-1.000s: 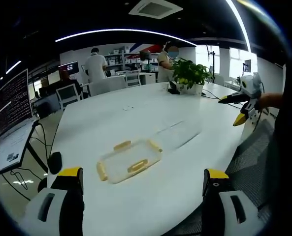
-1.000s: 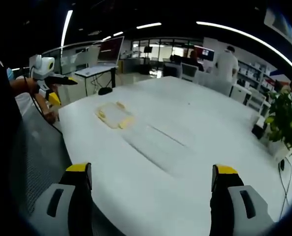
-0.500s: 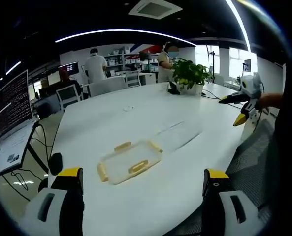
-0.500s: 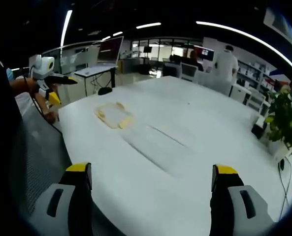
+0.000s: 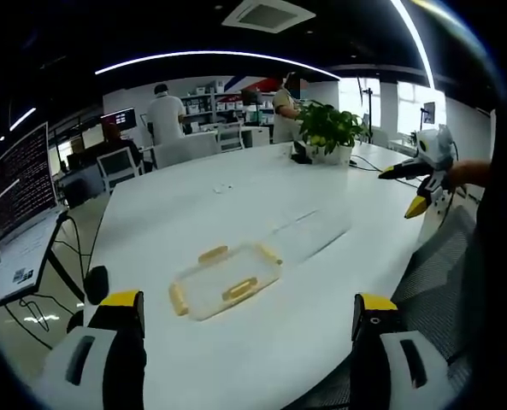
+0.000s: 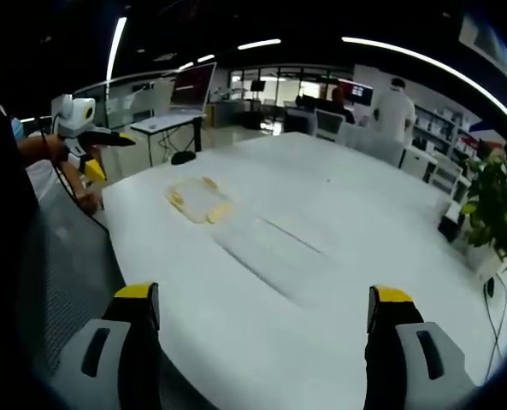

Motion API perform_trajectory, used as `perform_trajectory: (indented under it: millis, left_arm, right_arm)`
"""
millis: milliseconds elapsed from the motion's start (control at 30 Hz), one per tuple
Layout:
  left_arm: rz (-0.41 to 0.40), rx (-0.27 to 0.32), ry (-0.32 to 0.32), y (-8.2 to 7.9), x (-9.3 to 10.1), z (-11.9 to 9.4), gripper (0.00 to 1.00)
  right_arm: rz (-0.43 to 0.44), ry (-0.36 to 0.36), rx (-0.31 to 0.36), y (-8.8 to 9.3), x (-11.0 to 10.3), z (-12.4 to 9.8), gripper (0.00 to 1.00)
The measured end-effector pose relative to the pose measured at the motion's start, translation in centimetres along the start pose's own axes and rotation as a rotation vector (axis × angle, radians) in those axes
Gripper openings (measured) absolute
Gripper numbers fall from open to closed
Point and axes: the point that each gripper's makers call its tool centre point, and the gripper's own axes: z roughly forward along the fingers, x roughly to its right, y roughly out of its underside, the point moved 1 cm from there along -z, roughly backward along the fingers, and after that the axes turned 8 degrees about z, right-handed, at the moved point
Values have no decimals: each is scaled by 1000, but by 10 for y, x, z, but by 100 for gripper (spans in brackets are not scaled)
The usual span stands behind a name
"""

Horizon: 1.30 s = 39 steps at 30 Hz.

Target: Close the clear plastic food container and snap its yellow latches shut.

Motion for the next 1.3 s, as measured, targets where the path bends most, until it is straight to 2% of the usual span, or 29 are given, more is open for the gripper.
perform_trajectory:
  millis: [933,1133,1300]
  left_arm:
    - [9,-6,10,0,-8,2,98]
    - [16,-10,23,0,-10,2,95]
    - [25,-14,32,0,-17,2,93]
  right_arm:
    - [-14,4,-13,-3,7,0,99]
    - [-60,-40,6,-14,3,3,92]
    - [-89,-74,-7,-19,1,8,87]
